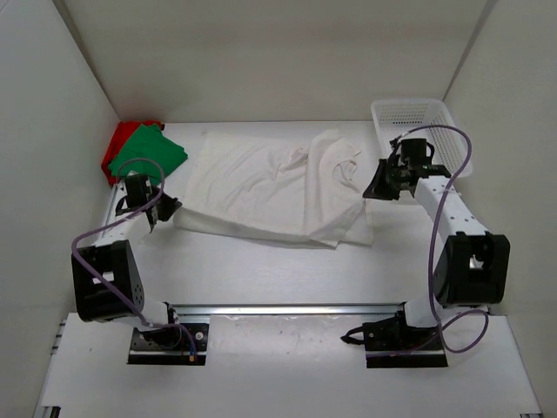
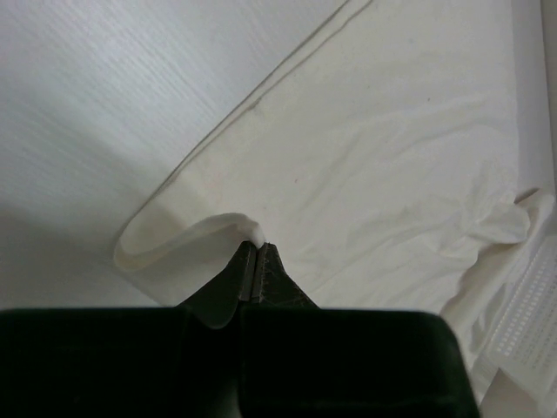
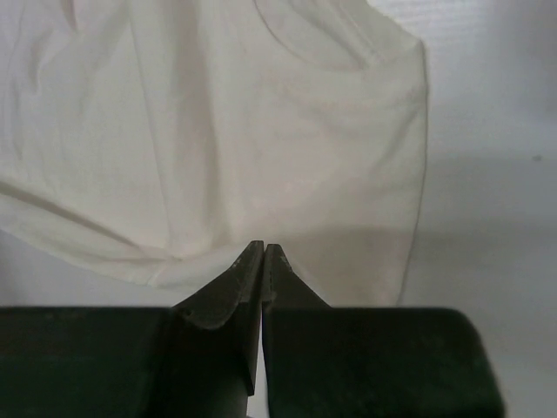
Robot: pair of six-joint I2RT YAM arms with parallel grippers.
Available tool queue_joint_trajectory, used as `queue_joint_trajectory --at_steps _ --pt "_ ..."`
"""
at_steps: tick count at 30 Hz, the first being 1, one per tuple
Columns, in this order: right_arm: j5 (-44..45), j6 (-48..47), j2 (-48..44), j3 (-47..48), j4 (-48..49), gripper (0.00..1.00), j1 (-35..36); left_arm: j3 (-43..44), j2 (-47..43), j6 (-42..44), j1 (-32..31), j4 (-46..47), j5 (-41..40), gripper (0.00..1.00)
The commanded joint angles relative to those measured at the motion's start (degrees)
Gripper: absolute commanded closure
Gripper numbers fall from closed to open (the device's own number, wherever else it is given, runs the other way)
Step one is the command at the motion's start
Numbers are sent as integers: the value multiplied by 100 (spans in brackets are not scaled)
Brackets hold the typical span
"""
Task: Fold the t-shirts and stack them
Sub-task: Grap the side of the flattened tshirt closest away from the robot with both arms
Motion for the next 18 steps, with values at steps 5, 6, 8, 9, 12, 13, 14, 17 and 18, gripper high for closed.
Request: queue_joint_trajectory --at_steps 5,6,8,9,12,13,14,17,18 --pt "-139 -18 1053 1439 222 100 -179 873 615 -192 -20 417 -12 100" --pt "-165 -9 1255 1649 127 100 -196 935 738 -193 -46 426 -4 100" --pt "-262 -27 1615 2009 56 100 -249 1040 940 -245 -11 426 5 100" --pt "-244 26 1756 2194 117 100 -232 1067 1019 -254 -20 409 5 100" --pt "-174 -26 2187 2695 56 100 -135 1050 1161 -245 33 453 -47 100" --pt "-113 -35 2415 2932 12 100 -74 1137 1204 -219 33 444 -13 100" --pt "-112 -70 2504 3056 -84 99 -65 1155 1239 -202 33 461 -30 100" --pt "10 -45 2935 3487 -173 100 111 1252 1301 -184 -11 470 -91 100" --pt "28 -88 3023 3601 -208 100 120 1313 1354 -184 -2 409 -100 100"
